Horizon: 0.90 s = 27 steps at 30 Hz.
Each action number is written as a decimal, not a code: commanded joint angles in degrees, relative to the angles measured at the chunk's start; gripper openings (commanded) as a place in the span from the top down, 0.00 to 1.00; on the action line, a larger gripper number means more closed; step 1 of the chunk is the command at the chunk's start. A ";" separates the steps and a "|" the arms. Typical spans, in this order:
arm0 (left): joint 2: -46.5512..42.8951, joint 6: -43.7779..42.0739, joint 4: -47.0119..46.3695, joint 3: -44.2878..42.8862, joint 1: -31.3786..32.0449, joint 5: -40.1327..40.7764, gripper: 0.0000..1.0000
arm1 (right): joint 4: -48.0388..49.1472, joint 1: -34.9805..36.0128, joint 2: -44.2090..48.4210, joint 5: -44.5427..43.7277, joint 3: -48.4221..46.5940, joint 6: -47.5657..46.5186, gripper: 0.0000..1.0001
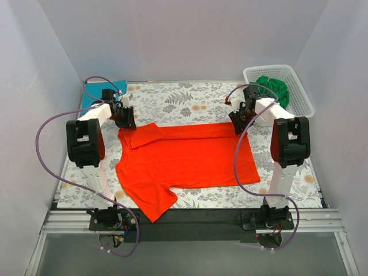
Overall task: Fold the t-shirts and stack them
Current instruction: Fold the tshirt
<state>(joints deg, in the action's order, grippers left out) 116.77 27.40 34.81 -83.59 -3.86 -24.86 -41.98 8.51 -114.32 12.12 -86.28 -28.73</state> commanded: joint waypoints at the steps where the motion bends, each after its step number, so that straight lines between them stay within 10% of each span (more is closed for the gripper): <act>1: -4.62 -0.33 -1.49 1.06 0.25 -1.68 0.78 | -1.00 -0.51 3.23 0.19 0.59 -0.80 0.60; 7: -10.94 -3.39 -0.54 4.48 0.17 -4.49 1.00 | -1.27 -1.13 3.49 -0.52 0.67 -1.33 0.60; 27: -29.22 -45.13 24.87 24.69 0.78 -17.95 0.84 | -2.76 -3.68 5.07 -2.01 1.20 -4.05 0.61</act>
<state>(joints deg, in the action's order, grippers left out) 92.82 -6.33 53.67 -61.65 -3.53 -42.04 -43.62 5.10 -112.20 10.41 -85.34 -31.75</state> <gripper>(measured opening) 0.142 0.393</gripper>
